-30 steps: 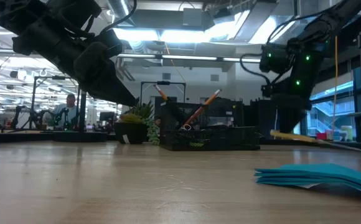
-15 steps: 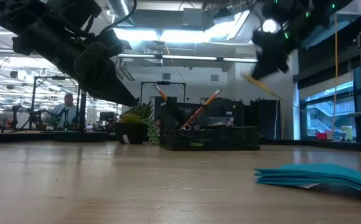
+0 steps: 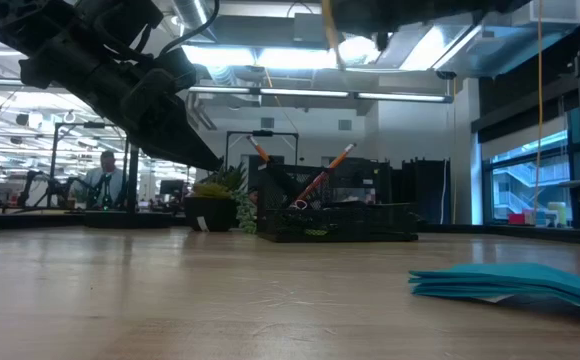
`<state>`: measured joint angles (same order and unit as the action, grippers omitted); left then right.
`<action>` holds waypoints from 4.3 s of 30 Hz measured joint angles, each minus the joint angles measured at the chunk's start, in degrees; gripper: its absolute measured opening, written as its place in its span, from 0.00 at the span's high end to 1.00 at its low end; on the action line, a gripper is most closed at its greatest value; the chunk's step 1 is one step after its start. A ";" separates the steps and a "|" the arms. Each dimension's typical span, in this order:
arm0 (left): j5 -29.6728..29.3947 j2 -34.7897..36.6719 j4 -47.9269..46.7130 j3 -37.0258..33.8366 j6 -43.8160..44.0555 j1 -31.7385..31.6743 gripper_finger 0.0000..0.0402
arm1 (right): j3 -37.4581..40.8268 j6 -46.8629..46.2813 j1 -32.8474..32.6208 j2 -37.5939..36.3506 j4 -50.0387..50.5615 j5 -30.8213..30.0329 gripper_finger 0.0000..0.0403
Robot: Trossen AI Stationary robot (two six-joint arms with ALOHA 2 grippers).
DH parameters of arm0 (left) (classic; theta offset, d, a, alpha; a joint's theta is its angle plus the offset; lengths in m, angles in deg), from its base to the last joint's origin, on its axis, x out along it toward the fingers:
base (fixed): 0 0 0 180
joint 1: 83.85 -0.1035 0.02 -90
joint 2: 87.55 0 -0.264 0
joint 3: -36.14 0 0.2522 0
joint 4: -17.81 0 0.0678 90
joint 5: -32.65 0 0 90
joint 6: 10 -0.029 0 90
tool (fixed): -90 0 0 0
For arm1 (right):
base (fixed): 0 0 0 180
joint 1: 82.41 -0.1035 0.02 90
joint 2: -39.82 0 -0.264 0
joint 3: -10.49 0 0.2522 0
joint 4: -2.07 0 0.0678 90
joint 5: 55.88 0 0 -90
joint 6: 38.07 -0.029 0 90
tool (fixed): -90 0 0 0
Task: Pick and place office supplies into organizer
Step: Put the yellow scissors into the desk organizer, then put the blue sticky notes into the desk organizer
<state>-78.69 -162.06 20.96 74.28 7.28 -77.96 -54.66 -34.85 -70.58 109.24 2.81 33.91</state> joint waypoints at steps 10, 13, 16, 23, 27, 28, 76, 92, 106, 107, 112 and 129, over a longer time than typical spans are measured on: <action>0.26 0.00 -0.34 0.00 0.00 0.00 0.76 | 0.00 10.29 -3.14 16.12 -20.89 -1.77 0.81; 0.28 -0.01 -0.55 -0.01 0.00 0.00 0.76 | 0.00 11.93 -3.08 20.21 -23.90 -1.89 0.81; 0.29 -0.01 -0.64 0.01 0.00 0.00 0.76 | 0.02 14.28 -3.03 23.66 -26.16 -3.07 0.81; 0.33 -0.01 -0.93 -0.01 -0.01 0.00 0.76 | 0.00 15.32 -2.99 28.56 -26.87 -3.84 0.81; 0.33 -0.01 -0.92 -0.01 -0.02 0.00 0.76 | 0.00 15.48 -2.97 30.68 -26.98 -5.41 0.81; 0.33 -0.01 -0.92 -0.01 -0.02 0.00 0.76 | 0.00 15.72 -2.97 31.18 -26.66 -5.80 0.81; 1.83 -0.01 -2.15 -0.01 0.72 0.03 0.76 | -0.04 4.62 -13.80 13.22 4.09 -8.18 0.40; 1.11 -2.39 18.73 -0.03 -15.61 16.46 0.79 | 0.02 -40.46 -28.26 9.56 27.84 3.34 0.40; 2.36 -28.19 23.22 15.96 -23.45 20.02 0.80 | 1.29 -63.03 -32.86 9.58 36.52 3.37 0.40; 3.64 -30.08 23.02 17.87 -24.93 20.27 0.80 | 2.09 -64.25 -33.06 9.58 35.79 3.39 0.40; 6.52 -36.28 20.66 25.19 -29.06 21.59 0.80 | 8.30 -69.00 -33.22 9.62 25.76 4.82 0.40; 5.97 -44.92 15.31 34.53 -30.57 22.11 0.80 | 15.82 -70.49 -33.44 15.28 9.18 3.29 0.40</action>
<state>-72.73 -206.98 36.27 108.81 -23.29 -55.85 -38.84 -105.34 -104.01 124.52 11.99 37.20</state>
